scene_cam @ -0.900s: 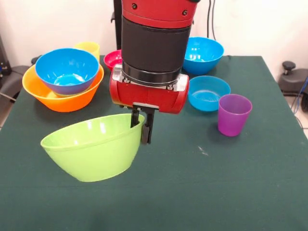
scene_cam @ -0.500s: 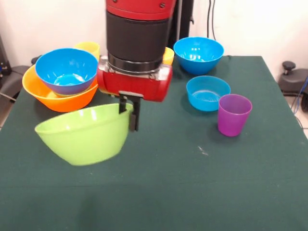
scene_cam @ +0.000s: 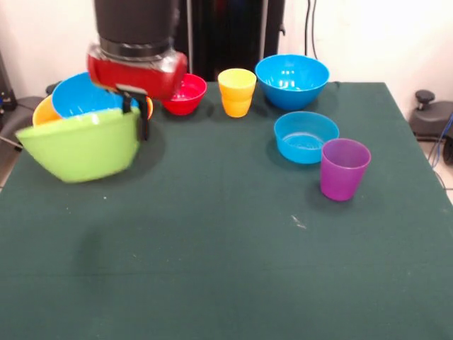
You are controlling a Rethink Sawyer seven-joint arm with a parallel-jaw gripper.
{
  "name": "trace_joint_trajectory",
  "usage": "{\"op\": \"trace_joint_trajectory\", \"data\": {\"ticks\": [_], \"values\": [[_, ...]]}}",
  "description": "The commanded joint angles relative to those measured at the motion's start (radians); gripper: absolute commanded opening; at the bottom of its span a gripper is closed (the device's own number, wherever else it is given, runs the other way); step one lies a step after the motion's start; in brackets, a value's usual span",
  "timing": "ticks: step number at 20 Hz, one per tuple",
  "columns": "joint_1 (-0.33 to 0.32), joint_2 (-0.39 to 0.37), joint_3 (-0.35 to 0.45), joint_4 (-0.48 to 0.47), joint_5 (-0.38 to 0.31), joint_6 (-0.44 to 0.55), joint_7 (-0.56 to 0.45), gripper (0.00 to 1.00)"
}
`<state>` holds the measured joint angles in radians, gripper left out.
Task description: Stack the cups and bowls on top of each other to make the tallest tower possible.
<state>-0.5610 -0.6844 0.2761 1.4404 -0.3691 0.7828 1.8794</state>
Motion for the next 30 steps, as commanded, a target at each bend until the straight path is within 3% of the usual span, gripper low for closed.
{"op": "trace_joint_trajectory", "data": {"ticks": [1, 9, 23, 30], "values": [[-0.046, -0.105, 0.06, 0.172, -0.064, -0.006, -0.245, 0.0], [-0.066, -0.129, 0.072, 0.19, -0.133, -0.009, -0.239, 0.0], [-0.065, -0.148, 0.09, 0.198, -0.164, 0.017, -0.25, 0.0], [-0.071, -0.166, 0.1, 0.228, -0.213, -0.035, -0.267, 0.0]]}}
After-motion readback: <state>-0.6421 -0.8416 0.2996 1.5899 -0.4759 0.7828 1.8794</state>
